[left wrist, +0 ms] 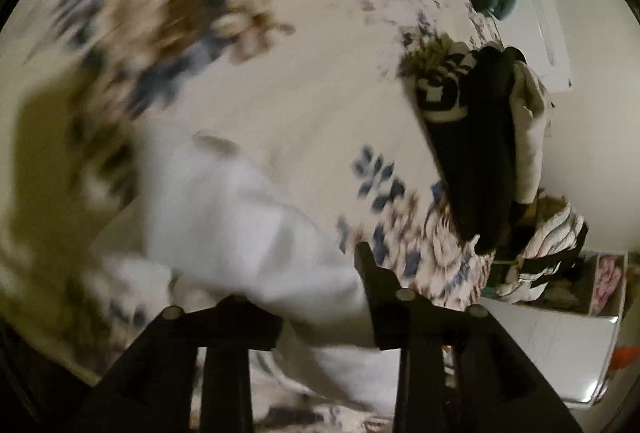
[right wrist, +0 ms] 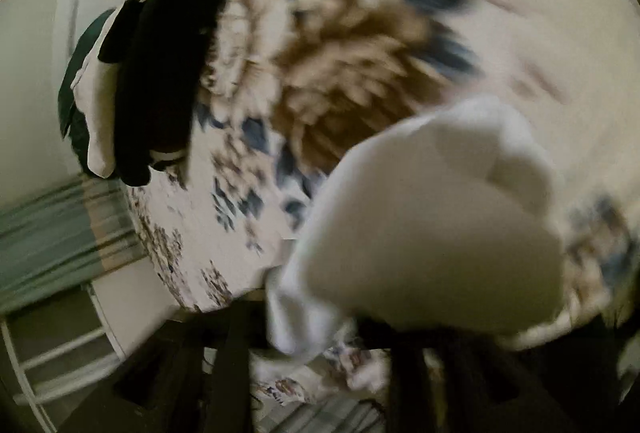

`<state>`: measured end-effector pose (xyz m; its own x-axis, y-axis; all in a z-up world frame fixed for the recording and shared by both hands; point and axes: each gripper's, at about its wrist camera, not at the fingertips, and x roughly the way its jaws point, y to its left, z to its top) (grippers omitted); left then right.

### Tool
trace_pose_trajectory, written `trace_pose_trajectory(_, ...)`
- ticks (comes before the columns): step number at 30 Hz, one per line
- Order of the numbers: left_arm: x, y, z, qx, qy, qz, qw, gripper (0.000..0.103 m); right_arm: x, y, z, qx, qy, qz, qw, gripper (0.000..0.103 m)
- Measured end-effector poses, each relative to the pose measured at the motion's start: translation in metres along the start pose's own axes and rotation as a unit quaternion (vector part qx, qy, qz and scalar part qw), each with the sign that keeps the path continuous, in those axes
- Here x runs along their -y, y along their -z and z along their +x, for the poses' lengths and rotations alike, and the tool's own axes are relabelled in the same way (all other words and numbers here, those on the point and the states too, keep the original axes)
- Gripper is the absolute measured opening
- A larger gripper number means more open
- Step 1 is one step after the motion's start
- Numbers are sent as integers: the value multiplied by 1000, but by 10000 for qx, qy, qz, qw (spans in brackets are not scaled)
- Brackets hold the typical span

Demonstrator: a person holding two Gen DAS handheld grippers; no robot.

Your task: Fold small clothes

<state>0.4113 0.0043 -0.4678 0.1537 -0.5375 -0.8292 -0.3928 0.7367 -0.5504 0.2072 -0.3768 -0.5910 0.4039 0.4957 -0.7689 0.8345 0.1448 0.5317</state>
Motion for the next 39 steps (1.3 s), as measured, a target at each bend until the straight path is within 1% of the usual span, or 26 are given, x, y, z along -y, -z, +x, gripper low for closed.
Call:
trace_pose_trajectory(2,10,-8,6,5,-128,329,9994,46,-6,-12,5,120,-27,17,9999,67)
trace_pose_trajectory(4,16,-7,1,41,-311,761,9966,70,-9,-12,2,183,34,-53,9998,71)
trace_pose_trajectory(5,15,-3,-3,32,-419,981,9943,75,-10,-11,-2,219,59,-140,9996,74)
trace_pose_trajectory(6,12,0,-6,4,-494,1108,9926,79,-10,-7,-8,282,100,-251,9992,74)
trace_pose_trajectory(8,3,9,-14,-14,-703,1279,9893,79,-7,2,-15,333,169,-436,9984,74)
trace_pose_trajectory(9,-6,15,-18,-4,-921,1331,9868,79,-4,7,-19,357,204,-506,9979,74)
trace_pose_trajectory(11,-21,22,-21,-1,-1124,1334,9847,79,3,14,-22,405,274,-622,9969,74)
trace_pose_trajectory(13,-40,25,-19,-19,-1336,1237,9833,79,10,16,-19,430,451,-675,9958,74)
trace_pose_trajectory(15,-52,23,-13,-2,-1419,1147,9832,79,21,14,-17,536,641,-673,9942,74)
trace_pose_trajectory(17,-57,20,-8,35,-1373,1143,9839,79,29,10,-14,577,589,-667,9944,74)
trace_pose_trajectory(19,-53,17,-3,107,-1405,1220,9825,79,33,6,-8,626,601,-753,9934,74)
trace_pose_trajectory(20,-48,16,1,133,-1406,1353,9807,79,33,4,-4,654,626,-834,9924,73)
trace_pose_trajectory(22,-35,14,12,166,-1539,1597,9749,79,34,1,4,657,483,-925,9924,60)
trace_pose_trajectory(23,-32,14,16,165,-1616,1714,9717,79,32,0,9,633,488,-1004,9917,25)
trace_pose_trajectory(24,-29,12,22,129,-1769,1842,9667,79,32,0,13,642,668,-1101,9896,10)
trace_pose_trajectory(26,-28,9,27,6,-1980,1971,9602,79,33,0,17,675,1394,-1279,9796,10)
trace_pose_trajectory(27,-27,6,25,11,-1988,1989,9596,79,35,1,14,664,1575,-1288,9768,10)
trace_pose_trajectory(29,-20,2,12,164,-2017,2118,9561,79,33,2,1,596,1637,-1372,9751,10)
trace_pose_trajectory(31,-8,-4,-2,397,-2056,2362,9489,79,27,1,-19,714,1468,-1368,9771,14)
trace_pose_trajectory(32,-3,-6,-5,484,-2069,2474,9453,79,21,-2,-29,892,1474,-1409,9749,32)
trace_pose_trajectory(33,4,-10,-6,572,-2087,2620,9405,79,14,-7,-34,1049,1510,-1480,9717,56)
trace_pose_trajectory(34,11,-14,-5,626,-2142,2773,9345,79,6,-15,-35,1201,1518,-1571,9684,61)
trace_pose_trajectory(35,17,-19,-2,656,-2175,2894,9298,79,-3,-25,-33,1324,1528,-1656,9652,61)
trace_pose_trajectory(36,21,-24,2,663,-2169,2968,9276,79,-14,-36,-27,1345,1584,-1738,9626,61)
trace_pose_trajectory(37,27,-28,7,666,-2178,3054,9246,79,-25,-48,-16,1284,1659,-1872,9597,61)
trace_pose_trajectory(39,39,-35,22,631,-2209,3267,9168,79,-47,-68,10,1175,2029,-2267,9453,60)
